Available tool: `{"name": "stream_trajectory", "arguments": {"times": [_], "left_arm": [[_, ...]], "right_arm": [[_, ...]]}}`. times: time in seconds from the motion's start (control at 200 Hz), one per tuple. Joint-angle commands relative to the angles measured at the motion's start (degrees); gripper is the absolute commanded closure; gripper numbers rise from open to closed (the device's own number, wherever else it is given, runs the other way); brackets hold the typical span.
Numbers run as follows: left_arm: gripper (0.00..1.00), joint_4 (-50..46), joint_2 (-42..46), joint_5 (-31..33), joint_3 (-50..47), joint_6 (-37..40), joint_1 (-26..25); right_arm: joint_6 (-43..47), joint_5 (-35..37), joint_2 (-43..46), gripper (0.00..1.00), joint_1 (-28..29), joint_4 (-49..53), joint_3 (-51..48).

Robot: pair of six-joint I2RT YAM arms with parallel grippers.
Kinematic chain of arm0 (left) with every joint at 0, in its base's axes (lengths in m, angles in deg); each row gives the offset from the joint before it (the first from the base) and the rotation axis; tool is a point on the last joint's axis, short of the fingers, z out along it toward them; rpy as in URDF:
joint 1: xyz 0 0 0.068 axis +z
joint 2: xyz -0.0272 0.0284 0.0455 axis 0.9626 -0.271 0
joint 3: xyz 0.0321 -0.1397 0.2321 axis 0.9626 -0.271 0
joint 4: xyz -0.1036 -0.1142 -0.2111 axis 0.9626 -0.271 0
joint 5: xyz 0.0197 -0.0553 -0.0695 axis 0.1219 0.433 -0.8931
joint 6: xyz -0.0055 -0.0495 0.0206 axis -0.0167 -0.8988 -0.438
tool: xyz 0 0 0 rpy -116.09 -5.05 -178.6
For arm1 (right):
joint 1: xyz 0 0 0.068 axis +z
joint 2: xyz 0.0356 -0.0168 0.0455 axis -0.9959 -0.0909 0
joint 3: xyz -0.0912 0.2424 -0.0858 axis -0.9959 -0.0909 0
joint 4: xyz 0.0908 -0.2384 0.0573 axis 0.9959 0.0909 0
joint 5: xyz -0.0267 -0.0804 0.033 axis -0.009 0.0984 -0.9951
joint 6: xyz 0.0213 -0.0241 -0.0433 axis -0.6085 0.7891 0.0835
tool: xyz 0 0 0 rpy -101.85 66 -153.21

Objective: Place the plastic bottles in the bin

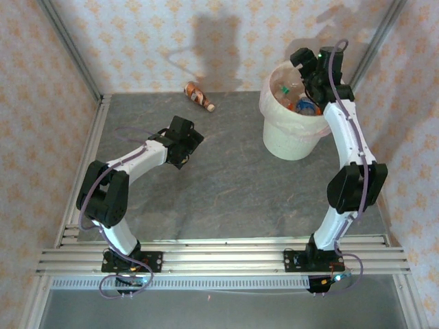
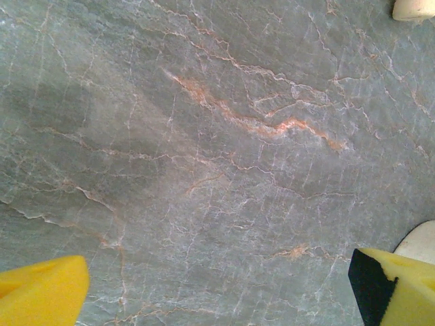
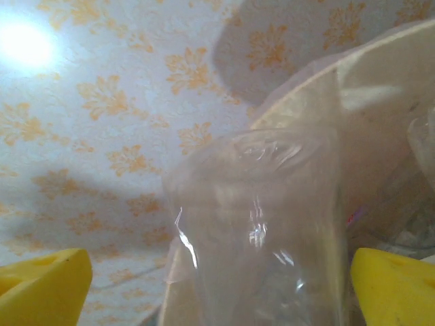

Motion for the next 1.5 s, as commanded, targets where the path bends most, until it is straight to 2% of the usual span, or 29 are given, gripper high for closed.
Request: {"name": "stream_trajectory", "arguments": {"times": [0.0, 0.335, 0.505, 0.615, 0.751, 0.891, 1.286, 1.491], "left_arm": [[0.0, -1.99, 1.48, 2.3, 0.78, 0.4, -0.54], [0.0, -1.45, -0.03, 1.42, 1.38, 0.37, -0.54], [0.0, -1.75, -0.59, 1.25, 2.1, 0.4, -0.54], [0.0, -1.81, -0.98, 0.94, 2.43, 0.37, -0.54], [0.0, -1.83, -1.17, 0.9, 2.15, 0.04, -0.62], [0.0, -2.34, -1.24, 0.98, 2.43, 0.32, -0.61], [0.0, -3.68, -4.2, 2.23, 9.14, 5.53, -0.63], [0.0, -4.56, -8.49, 8.52, 18.96, 12.27, -0.37]], "right_arm": [[-3.26, 2.51, 1.84, 0.01, -0.04, -1.36, 0.63], [4.01, 5.53, 7.22, 0.01, -0.04, -2.3, -2.53], [14.32, -3.36, 2.13, 0.0, -0.02, 7.95, 8.73], [17.13, -5.38, -1.92, 0.01, 0.0, 16.16, 16.53], [15.89, -13.17, -3.91, 0.0, -0.03, 17.36, 14.37], [14.85, -16.37, -5.68, 0.0, 0.05, 17.88, 10.22], [19.68, -14.19, -5.46, 0.01, 0.02, 22.64, 16.95], [21.57, -13.69, -0.48, 0.01, 0.05, 22.76, 14.72]]}}
